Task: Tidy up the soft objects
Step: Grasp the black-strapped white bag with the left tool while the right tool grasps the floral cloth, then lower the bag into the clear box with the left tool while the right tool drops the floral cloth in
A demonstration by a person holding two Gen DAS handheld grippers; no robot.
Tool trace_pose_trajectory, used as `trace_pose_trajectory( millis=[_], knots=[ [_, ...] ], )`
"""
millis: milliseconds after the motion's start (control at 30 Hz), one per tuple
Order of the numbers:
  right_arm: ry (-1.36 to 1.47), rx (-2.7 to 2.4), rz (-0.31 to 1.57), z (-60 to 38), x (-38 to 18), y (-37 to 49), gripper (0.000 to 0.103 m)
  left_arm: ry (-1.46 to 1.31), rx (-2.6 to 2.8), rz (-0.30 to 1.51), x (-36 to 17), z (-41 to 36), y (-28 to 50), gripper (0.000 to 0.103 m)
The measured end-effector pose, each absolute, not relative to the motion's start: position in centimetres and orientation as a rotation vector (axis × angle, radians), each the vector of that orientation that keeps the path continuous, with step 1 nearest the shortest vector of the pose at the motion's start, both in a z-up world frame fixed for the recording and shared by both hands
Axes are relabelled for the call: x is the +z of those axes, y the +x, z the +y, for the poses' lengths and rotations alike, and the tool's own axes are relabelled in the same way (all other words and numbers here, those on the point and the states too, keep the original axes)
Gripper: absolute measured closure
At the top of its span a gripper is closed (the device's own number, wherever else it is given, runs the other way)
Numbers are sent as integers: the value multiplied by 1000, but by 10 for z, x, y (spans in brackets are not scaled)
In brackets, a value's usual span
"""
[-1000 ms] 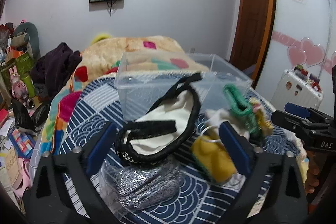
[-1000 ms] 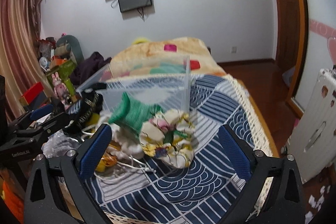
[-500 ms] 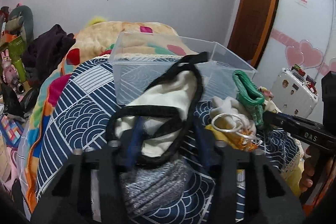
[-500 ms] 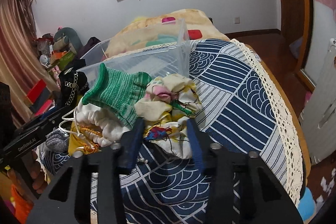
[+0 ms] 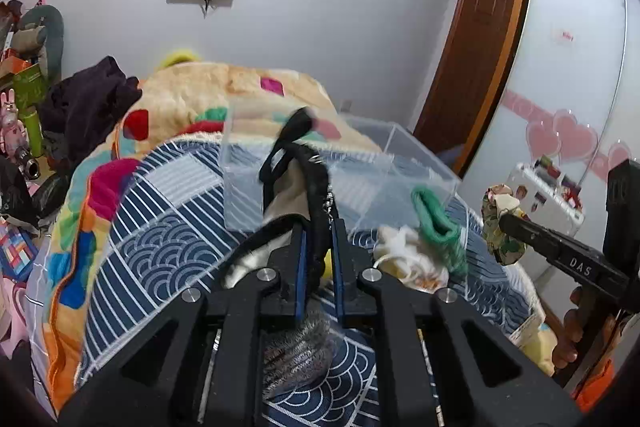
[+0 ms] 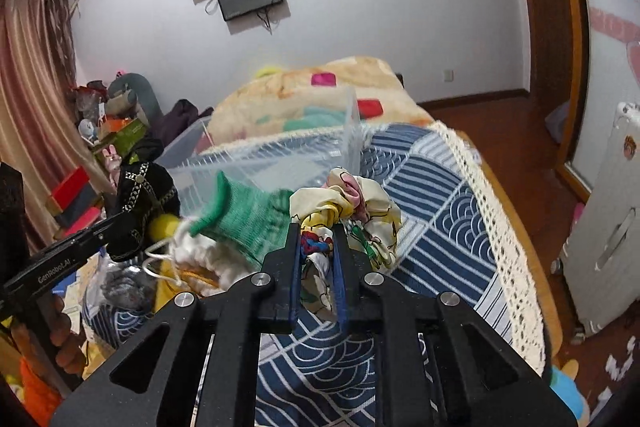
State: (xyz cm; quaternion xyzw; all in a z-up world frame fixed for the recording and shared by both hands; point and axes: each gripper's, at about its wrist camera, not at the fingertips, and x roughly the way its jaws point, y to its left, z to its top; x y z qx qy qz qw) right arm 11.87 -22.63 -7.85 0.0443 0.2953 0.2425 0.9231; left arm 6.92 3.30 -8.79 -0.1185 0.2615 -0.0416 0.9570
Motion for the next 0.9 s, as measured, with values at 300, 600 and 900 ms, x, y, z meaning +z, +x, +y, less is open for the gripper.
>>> trace_pose_trajectory(
  millis=[300, 600, 900],
  knots=[
    [49, 525, 506, -211, -50, 118, 91, -211, -90, 426, -49, 38, 63, 94],
    [21, 558, 430, -189, -32, 136, 91, -165, -82, 367, -19, 36, 90, 94],
    [8, 561, 424, -166, -29, 168, 91, -170, -74, 399, -20, 34, 140, 94]
  ],
)
